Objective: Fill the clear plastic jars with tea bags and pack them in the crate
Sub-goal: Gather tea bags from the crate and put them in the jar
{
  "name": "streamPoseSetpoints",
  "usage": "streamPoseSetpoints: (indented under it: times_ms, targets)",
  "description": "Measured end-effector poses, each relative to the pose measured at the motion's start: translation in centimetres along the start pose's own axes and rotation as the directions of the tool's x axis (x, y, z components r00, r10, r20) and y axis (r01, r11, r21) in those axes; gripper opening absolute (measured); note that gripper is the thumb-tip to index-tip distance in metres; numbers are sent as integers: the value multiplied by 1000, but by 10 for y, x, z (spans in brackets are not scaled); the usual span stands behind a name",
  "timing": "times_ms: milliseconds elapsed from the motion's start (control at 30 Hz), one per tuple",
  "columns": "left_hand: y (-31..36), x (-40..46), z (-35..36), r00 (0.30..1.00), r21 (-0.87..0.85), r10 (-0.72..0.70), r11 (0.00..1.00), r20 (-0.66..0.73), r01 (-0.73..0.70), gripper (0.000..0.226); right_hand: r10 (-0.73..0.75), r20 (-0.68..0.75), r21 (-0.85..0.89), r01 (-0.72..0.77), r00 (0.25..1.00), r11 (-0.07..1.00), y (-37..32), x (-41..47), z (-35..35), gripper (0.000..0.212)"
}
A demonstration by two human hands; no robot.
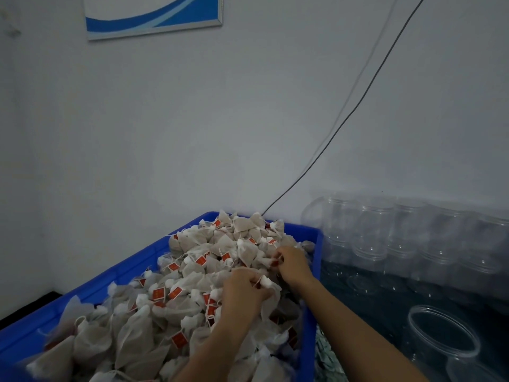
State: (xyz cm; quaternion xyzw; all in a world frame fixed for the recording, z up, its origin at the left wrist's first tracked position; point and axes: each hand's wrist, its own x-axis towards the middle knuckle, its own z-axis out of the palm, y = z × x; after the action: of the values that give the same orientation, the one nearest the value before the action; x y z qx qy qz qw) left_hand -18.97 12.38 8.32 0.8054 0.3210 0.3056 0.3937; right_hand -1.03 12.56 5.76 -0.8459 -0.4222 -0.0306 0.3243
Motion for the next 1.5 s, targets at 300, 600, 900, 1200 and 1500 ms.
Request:
streamPoseSetpoints:
  times_ms: [300, 600, 900, 1200, 1500]
  targets:
    - [7, 1, -1, 988, 131, 151, 980, -27, -147, 16, 29, 167, 744, -145, 986, 653, -13, -30, -46, 7]
    - [5, 0, 3, 967, 105, 256, 961, 16, -256, 15, -131, 359, 759, -208, 924, 617, -19, -39, -50, 32]
    - [-5, 6, -1, 985, 161, 83, 985, -152, -58, 11, -73, 416, 56, 55, 906, 997, -16, -15, -8, 33]
    - [-7, 4, 1, 986, -88, -32, 996, -163, 18, 60, -16, 235, -30, 23, 972, 999, -11, -13, -6, 15]
    - [1, 6, 0, 992, -188, -111, 977, -65, 97, 93, 130, 90, 735, -154, 987, 660, -13, -25, -35, 12]
